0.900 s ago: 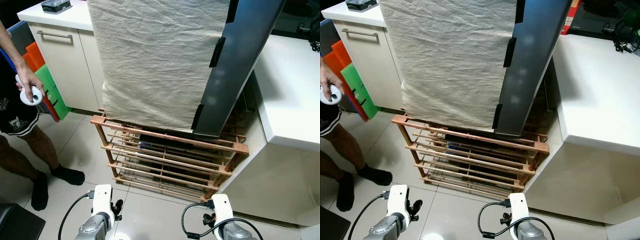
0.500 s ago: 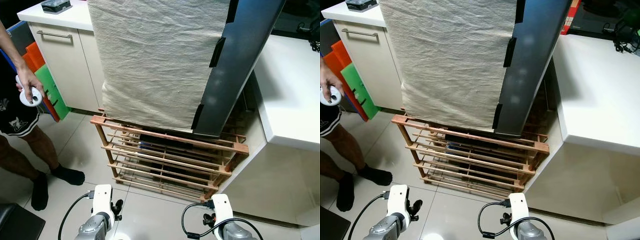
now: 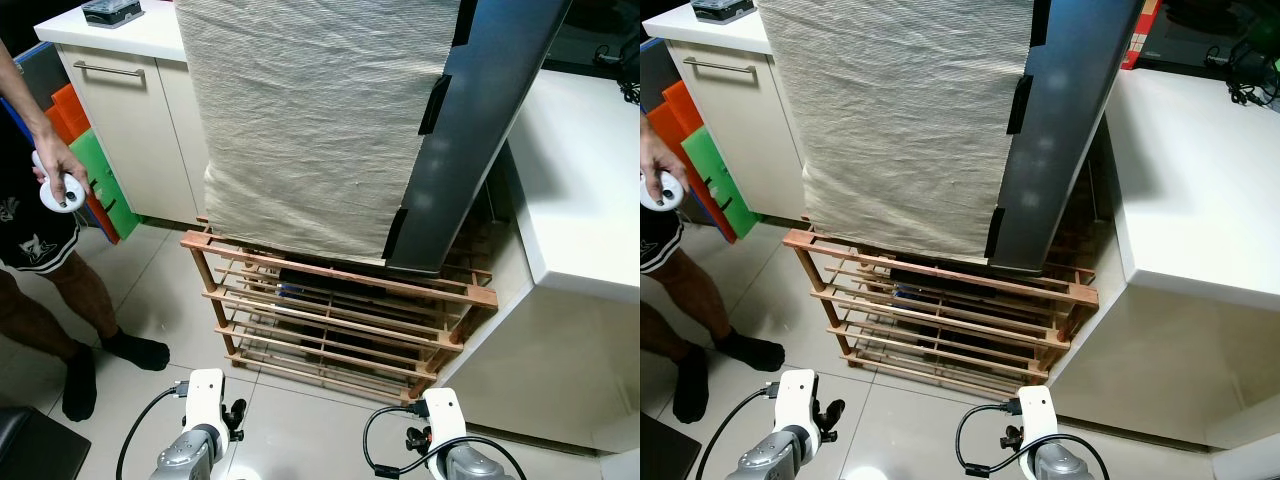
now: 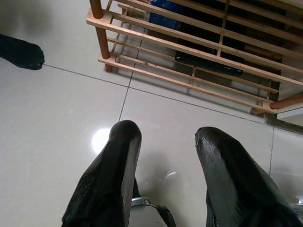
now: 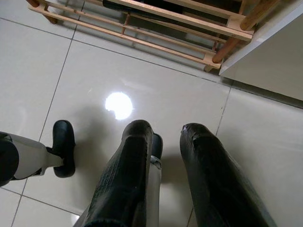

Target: Clothes washing

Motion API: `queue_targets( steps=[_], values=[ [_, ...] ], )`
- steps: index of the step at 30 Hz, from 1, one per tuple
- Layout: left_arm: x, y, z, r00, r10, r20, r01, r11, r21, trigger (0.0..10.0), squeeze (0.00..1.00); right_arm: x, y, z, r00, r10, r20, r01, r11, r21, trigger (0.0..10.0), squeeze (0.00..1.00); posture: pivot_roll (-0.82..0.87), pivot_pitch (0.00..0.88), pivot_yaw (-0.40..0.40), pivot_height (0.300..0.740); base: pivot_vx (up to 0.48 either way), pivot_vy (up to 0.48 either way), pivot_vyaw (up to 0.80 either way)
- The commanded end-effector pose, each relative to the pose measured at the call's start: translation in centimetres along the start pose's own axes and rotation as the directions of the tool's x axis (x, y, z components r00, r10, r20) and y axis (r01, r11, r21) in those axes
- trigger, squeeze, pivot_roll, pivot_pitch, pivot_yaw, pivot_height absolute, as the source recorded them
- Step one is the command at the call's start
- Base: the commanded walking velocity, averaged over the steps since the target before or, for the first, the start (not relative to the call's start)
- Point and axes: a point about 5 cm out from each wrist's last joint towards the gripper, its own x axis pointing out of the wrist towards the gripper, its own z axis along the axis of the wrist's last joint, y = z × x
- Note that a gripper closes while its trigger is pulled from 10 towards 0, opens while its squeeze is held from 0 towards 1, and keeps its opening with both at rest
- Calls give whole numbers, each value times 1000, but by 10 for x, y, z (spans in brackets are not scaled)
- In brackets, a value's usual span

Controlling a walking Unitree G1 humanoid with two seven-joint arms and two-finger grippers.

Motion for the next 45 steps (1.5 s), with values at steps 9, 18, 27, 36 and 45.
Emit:
queue_targets(
  steps=[9,18,27,36,45],
  values=[
    [12,-15,16,985,-11,-172,68,942,329,10000,0,-10,-16,-38,974,-200,-107,217,959,181,10000,0,-101,0,45,740,0,0,0],
    [12,-15,17,985,-11,-170,67,942,330,10000,0,-10,-16,-38,974,-199,-107,216,959,182,10000,0,-100,0,45,740,0,0,0],
    [14,-16,31,996,-11,-93,36,964,263,10000,0,-8,-26,-12,970,-242,33,231,951,207,10000,0,-97,0,33,740,0,0,0],
    [15,-11,60,998,-28,63,10,963,268,10000,278,-11,-35,44,902,-286,323,226,951,211,10000,0,-105,0,32,740,0,0,0],
    [-6,0,68,956,-96,278,21,965,262,10000,1000,-35,-44,94,783,-137,607,100,991,94,10000,1000,-90,0,-51,740,0,0,0]
  ],
)
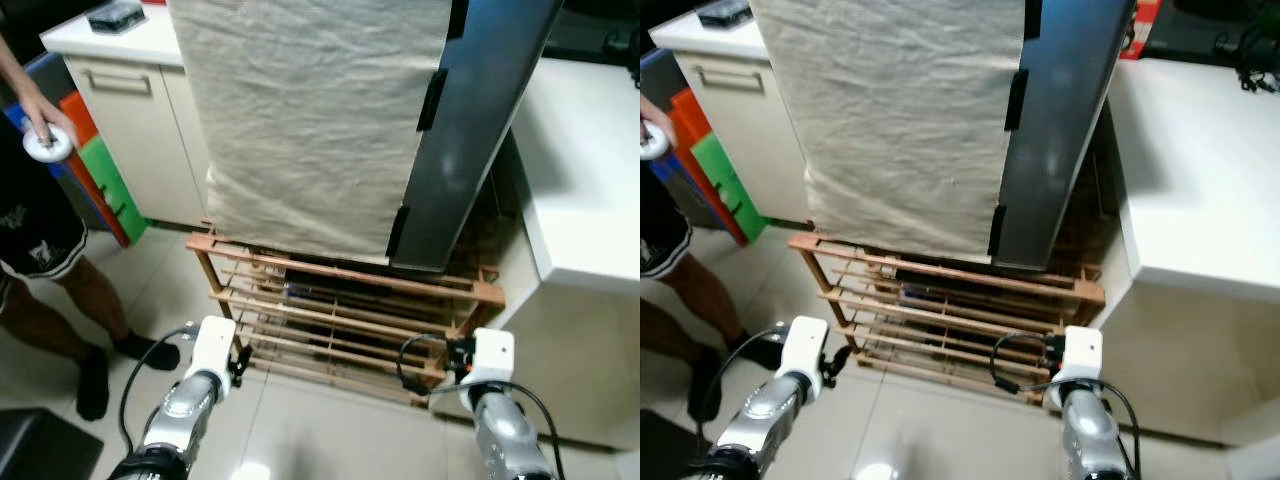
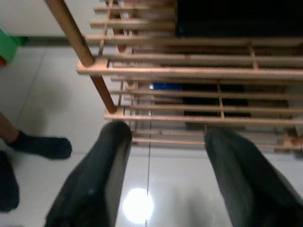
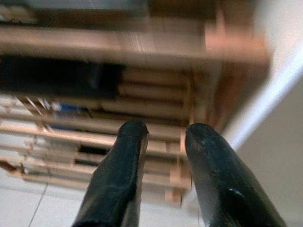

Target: Clothes washing

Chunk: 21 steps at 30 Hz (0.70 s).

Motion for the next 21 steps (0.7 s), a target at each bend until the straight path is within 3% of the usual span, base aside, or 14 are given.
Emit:
queue_targets(
  steps=[1,6,7,9,12,21],
  values=[
    [-5,-1,7,998,-7,56,6,1000,12,10000,1000,-2,6,8,996,71,46,-71,997,-7,10000,1000,-83,0,-65,740,0,0,0],
    [-37,-3,34,965,9,263,-12,1000,9,10000,1000,-18,19,30,959,232,162,-226,973,-55,10000,1000,-49,0,-119,740,0,0,0],
    [-37,-3,34,965,9,263,-12,1000,9,10000,1000,-18,19,30,959,232,162,-226,973,-55,10000,1000,-49,0,-119,740,0,0,0],
    [-51,-6,49,934,14,357,-17,1000,5,10000,1000,-25,22,40,940,268,209,-257,963,-79,10000,1000,-40,0,-132,740,0,0,0],
    [-70,-10,69,908,31,417,-33,999,-1,10000,1000,-36,24,57,928,271,255,-265,962,-58,10000,1000,-26,0,-150,740,0,0,0],
    [-82,-16,105,875,34,483,-29,999,-18,10000,1000,-59,26,98,903,192,384,-216,976,17,10000,1000,-38,0,-122,740,0,0,0]
  ],
)
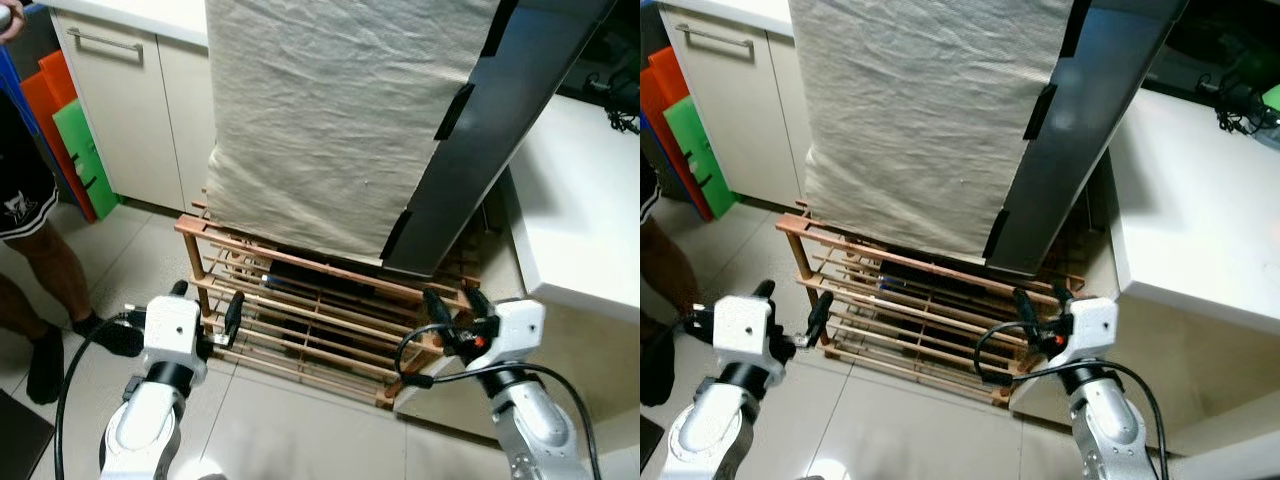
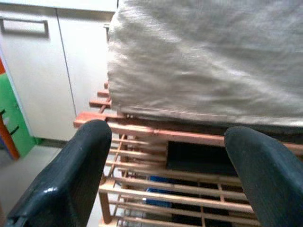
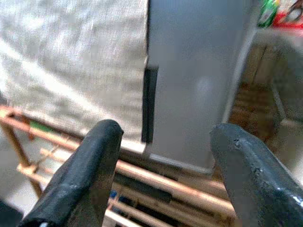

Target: Clothes washing

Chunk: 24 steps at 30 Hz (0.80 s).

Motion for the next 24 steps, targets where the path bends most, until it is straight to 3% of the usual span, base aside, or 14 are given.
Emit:
queue_targets(
  steps=[1,7,11,12,17,19,21,24],
  values=[
    [3,-6,6,1000,-18,6,18,1000,-3,10000,1000,-3,-4,9,999,-35,16,35,999,10,10000,1000,-38,0,-122,740,0,0,0],
    [9,-11,24,997,-51,60,51,999,-9,10000,1000,0,-1,33,995,-56,80,54,998,31,10000,1000,-49,0,-97,740,0,0,0],
    [21,-17,47,988,-63,142,65,998,-8,10000,1000,8,-10,45,983,-176,56,177,984,0,10000,1000,-54,0,-85,740,0,0,0],
    [27,-22,56,986,-63,156,73,995,-61,10000,0,12,-12,47,977,-212,25,211,977,31,10000,0,-54,0,-83,740,0,0,-800],
    [32,-26,55,994,-41,100,50,995,-90,10000,0,14,-11,50,974,-227,20,228,973,-38,10000,0,-57,0,-74,740,0,0,-800],
    [33,-27,57,992,-41,118,52,995,-90,10000,0,14,-10,51,971,-239,17,239,968,-77,10000,0,-60,0,-65,740,0,0,-800],
    [35,-25,59,992,-10,129,14,1000,-26,10000,0,13,-8,52,970,-245,10,244,964,-104,10000,0,-56,0,-59,740,0,0,-800],
    [34,-29,56,993,-107,52,110,992,-55,10000,0,13,-6,54,971,-241,6,240,965,-104,10000,0,-53,0,-58,740,0,0,-800]
  ],
)
